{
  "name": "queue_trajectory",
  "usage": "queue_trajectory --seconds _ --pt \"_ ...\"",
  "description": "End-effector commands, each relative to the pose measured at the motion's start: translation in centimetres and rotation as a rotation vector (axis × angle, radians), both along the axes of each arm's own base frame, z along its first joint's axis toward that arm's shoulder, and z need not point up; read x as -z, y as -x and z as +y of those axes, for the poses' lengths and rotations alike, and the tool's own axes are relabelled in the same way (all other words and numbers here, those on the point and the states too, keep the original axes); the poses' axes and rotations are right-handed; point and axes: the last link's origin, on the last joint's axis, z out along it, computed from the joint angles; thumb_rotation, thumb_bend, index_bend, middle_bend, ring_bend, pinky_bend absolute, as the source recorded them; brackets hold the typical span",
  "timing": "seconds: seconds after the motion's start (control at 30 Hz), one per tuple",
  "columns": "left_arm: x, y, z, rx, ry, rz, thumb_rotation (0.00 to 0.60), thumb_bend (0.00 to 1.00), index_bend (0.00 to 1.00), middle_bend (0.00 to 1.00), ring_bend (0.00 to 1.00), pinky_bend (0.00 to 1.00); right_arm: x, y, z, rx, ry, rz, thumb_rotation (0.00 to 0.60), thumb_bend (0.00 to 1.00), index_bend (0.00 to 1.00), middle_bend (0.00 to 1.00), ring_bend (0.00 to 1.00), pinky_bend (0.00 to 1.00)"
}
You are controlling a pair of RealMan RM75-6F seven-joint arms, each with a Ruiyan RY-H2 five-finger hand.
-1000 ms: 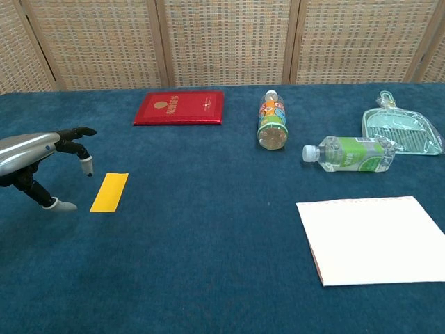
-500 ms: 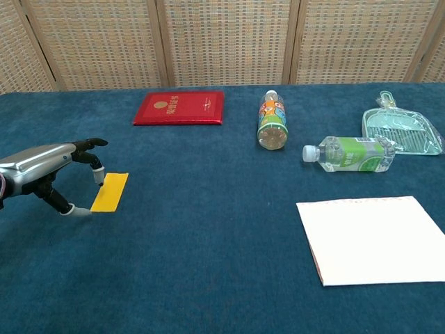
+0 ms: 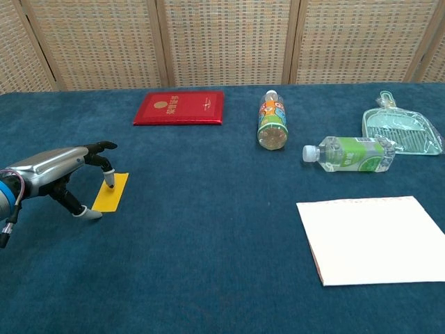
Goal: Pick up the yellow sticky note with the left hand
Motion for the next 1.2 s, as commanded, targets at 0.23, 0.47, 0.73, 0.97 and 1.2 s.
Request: queue_trajectory --seconds 0.23,0.47,0.73,0.97,1.2 --pt "-0.5 -0.7 1.0 0.013 -0.028 0.010 0.600 0.22 0.45 0.00 0.00 0.00 0.0 0.0 0.0 0.001 -0.003 -0.001 0.600 0.00 0.05 0.00 0.00 0.00" --pt "-2.2 -1.6 2.7 0.025 -0.102 0.002 0.600 0.22 0.45 0.00 0.00 0.00 0.0 0.0 -0.1 0.003 -0.004 0.000 0.600 0.00 0.05 0.00 0.00 0.00" --pt "-3.4 -1.6 1.9 0.016 -0.063 -0.021 0.600 0.22 0.45 0.00 0.00 0.00 0.2 0.1 -0.1 0.008 -0.009 0.004 0.600 0.00 0.05 0.00 0.00 0.00" --pt "-2.5 -1.1 -0.6 0.010 0.062 0.012 0.600 0.22 0.45 0.00 0.00 0.00 0.3 0.1 -0.1 0.007 -0.008 0.004 0.600 0.00 0.06 0.00 0.00 0.00" --pt "-1.8 -1.2 -0.7 0.009 0.062 0.011 0.600 0.22 0.45 0.00 0.00 0.00 0.2 0.1 -0.1 0.008 -0.007 0.000 0.600 0.00 0.06 0.00 0.00 0.00"
